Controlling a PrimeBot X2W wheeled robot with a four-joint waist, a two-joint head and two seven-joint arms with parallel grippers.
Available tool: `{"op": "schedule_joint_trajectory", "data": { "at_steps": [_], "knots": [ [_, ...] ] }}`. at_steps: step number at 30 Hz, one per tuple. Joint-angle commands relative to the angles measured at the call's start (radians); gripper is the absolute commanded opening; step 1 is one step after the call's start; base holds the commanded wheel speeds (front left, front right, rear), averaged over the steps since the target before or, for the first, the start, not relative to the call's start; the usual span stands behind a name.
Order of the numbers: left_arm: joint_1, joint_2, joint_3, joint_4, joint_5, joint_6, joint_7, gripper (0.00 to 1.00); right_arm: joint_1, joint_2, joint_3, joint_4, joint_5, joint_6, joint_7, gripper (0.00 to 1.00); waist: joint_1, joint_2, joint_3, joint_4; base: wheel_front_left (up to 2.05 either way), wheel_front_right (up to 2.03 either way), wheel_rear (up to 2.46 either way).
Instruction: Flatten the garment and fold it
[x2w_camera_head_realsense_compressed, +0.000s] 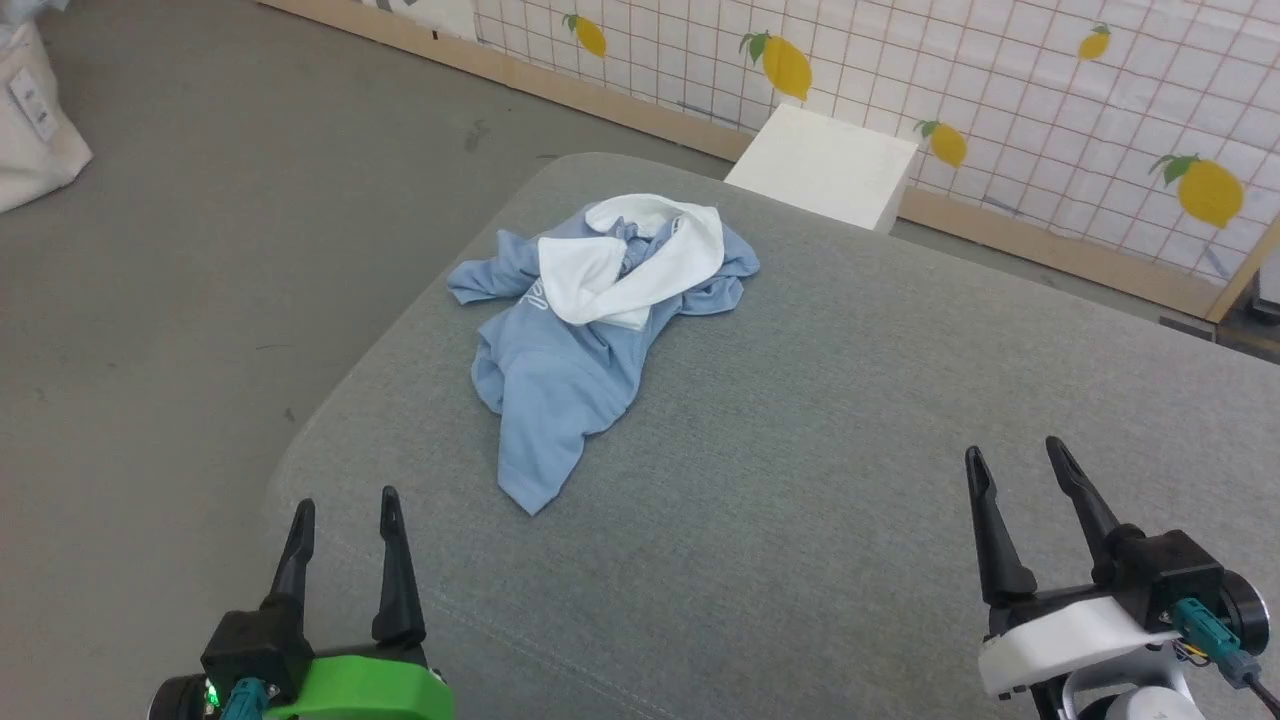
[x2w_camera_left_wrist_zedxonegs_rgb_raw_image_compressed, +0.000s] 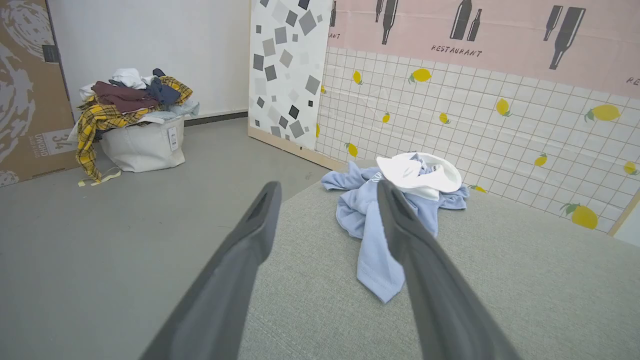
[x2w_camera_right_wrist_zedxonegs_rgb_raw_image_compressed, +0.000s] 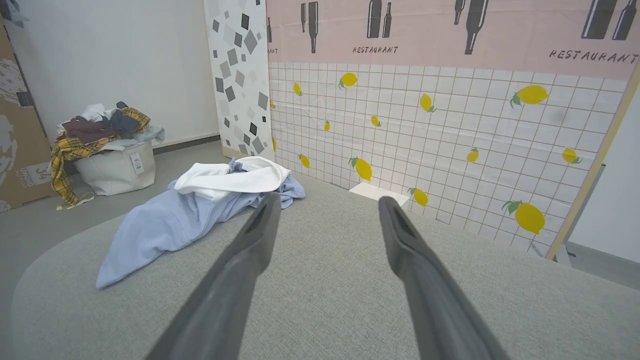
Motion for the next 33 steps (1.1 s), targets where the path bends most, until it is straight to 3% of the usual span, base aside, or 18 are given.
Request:
{"op": "schedule_joint_trajectory", "data": {
  "at_steps": [1, 10, 24, 28, 33],
  "knots": [
    [0.019, -0.004, -0.003, -0.004, -0.013, 0.007, -0.011, 1.00, 0.016, 0.001, -0.003, 0.003, 0.004, -0.001, -0.014, 1.00, 0.0000, 0.0000, -0.001, 0.010, 0.00, 0.00, 0.00],
    [0.029, -0.005, -0.006, -0.007, -0.023, 0.011, -0.030, 1.00, 0.023, 0.001, -0.005, 0.006, 0.009, -0.002, -0.032, 1.00, 0.0000, 0.0000, -0.002, 0.047, 0.00, 0.00, 0.00],
    [0.019, -0.005, -0.016, -0.014, -0.028, 0.007, -0.030, 1.00, 0.031, 0.001, 0.003, 0.002, 0.013, -0.002, -0.032, 1.00, 0.0000, 0.0000, -0.003, 0.033, 0.00, 0.00, 0.00],
    [-0.067, 0.003, -0.040, -0.006, -0.036, -0.014, -0.028, 1.00, 0.032, 0.001, -0.002, -0.012, 0.009, -0.002, -0.032, 1.00, 0.0000, 0.0000, 0.023, 0.024, 0.00, 0.00, 0.00],
    [-0.217, 0.061, -0.066, -0.018, 0.010, -0.045, 0.044, 1.00, 0.027, 0.001, -0.007, -0.032, -0.001, -0.002, -0.032, 1.00, 0.0000, 0.0000, 0.066, 0.006, 0.00, 0.00, 0.00]
  ]
}}
